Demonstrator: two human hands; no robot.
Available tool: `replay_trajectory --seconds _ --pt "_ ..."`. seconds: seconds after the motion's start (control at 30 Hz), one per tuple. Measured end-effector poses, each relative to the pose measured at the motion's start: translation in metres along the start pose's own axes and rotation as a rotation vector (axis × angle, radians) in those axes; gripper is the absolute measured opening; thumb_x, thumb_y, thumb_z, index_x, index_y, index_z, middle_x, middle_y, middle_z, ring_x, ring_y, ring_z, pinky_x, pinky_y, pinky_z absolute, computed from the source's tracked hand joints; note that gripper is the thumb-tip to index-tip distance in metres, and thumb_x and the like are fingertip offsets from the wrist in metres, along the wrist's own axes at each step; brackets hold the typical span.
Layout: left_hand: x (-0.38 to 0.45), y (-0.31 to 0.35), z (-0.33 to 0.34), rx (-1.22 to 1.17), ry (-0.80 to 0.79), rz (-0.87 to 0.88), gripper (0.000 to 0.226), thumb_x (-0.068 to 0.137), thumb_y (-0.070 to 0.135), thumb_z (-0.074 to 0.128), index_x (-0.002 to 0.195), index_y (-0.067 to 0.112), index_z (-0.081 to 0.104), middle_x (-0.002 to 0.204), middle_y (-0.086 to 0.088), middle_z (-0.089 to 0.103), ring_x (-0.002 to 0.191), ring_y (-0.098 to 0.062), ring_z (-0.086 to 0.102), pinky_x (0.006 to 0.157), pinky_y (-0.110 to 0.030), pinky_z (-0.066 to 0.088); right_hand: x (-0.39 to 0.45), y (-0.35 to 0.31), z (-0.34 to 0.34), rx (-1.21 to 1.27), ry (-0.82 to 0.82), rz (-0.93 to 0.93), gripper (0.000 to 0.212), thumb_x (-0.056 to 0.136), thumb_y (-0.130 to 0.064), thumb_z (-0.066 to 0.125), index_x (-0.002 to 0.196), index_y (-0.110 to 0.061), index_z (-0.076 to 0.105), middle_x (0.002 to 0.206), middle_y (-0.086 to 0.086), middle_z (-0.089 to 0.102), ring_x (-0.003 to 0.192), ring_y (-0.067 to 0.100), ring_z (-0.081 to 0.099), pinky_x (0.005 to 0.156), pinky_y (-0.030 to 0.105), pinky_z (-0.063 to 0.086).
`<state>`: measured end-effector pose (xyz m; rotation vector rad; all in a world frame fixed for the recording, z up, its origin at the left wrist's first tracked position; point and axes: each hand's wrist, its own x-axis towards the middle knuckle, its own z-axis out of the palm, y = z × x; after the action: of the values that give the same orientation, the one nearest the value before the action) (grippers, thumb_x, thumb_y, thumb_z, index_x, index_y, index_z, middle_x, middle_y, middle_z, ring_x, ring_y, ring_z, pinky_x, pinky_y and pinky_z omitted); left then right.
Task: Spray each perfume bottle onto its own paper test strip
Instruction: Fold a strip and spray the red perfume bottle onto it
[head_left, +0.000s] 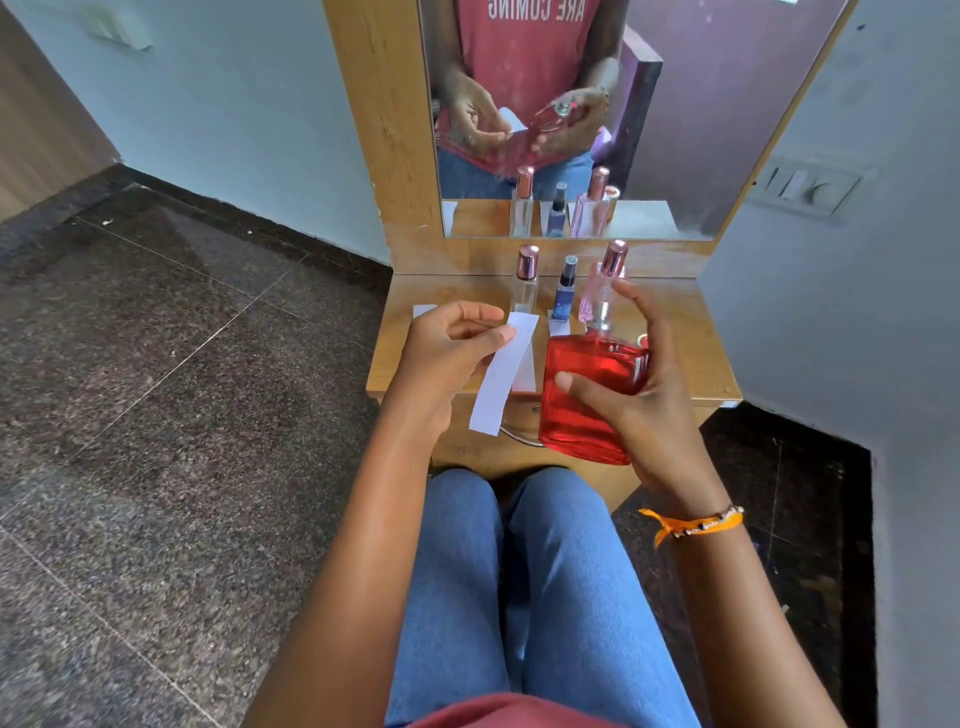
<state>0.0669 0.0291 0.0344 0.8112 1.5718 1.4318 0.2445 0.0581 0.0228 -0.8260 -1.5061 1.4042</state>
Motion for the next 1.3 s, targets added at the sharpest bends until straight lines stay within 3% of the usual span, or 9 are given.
replay_trajectory --seconds 0.1,0.17,0.27,0.47,0.87,1.3 --pt "-0.002 0.001 -0.001 0.032 0.0 -0.007 0.015 0.081 0.006 0.068 0.086 0.02 0.066 0.084 0.002 0.068 0.081 -0.008 0.063 0.069 -0.02 0.052 0.0 0.002 0.005 -0.399 -0.017 -0.138 0.077 0.074 0.002 0.072 0.129 -0.041 0.04 0.11 0.003 0.064 0.092 0.014 0.066 0.083 0.024 0.054" --pt "-0.003 0.0 -0.001 0.057 0.0 -0.004 0.016 0.081 0.007 0.068 0.084 0.022 0.067 0.082 0.004 0.068 0.079 -0.006 0.063 0.067 -0.017 0.052 0.001 0.005 0.009 -0.551 -0.009 -0.196 0.071 0.075 -0.001 0.071 0.13 -0.035 0.042 0.114 0.002 0.062 0.1 0.016 0.063 0.089 0.03 0.052" --pt "-0.003 -0.001 0.0 0.094 0.009 0.01 0.016 0.081 0.006 0.068 0.082 0.021 0.068 0.08 0.005 0.068 0.078 -0.006 0.063 0.066 -0.016 0.052 0.001 0.007 0.012 -0.708 -0.032 -0.249 0.064 0.078 -0.003 0.068 0.13 -0.031 0.044 0.117 -0.002 0.061 0.099 0.019 0.062 0.082 0.041 0.052" --pt "-0.003 -0.006 0.004 0.148 0.012 0.001 0.019 0.083 0.002 0.065 0.098 0.012 0.07 0.085 0.004 0.069 0.082 -0.006 0.065 0.069 -0.015 0.053 -0.004 0.01 0.017 -0.944 -0.028 -0.278 0.066 0.08 -0.004 0.064 0.136 -0.03 0.04 0.116 0.002 0.058 0.093 0.027 0.059 0.066 0.038 0.049" --pt "-0.009 -0.011 0.015 0.156 -0.055 -0.056 0.026 0.082 0.002 0.065 0.108 0.005 0.067 0.095 -0.007 0.069 0.091 -0.016 0.065 0.087 -0.029 0.053 -0.003 0.017 0.017 -1.085 -0.005 -0.248 0.065 0.081 -0.006 0.064 0.137 -0.029 0.04 0.107 0.009 0.061 0.083 0.036 0.061 0.059 0.042 0.05" --pt "-0.007 -0.014 0.013 0.189 -0.024 -0.037 0.024 0.081 0.005 0.067 0.104 0.01 0.07 0.09 0.0 0.069 0.087 -0.011 0.066 0.084 -0.027 0.055 -0.003 0.019 0.017 -1.037 0.0 -0.229 0.069 0.078 -0.002 0.063 0.138 -0.026 0.041 0.107 0.011 0.061 0.083 0.038 0.06 0.06 0.042 0.05"
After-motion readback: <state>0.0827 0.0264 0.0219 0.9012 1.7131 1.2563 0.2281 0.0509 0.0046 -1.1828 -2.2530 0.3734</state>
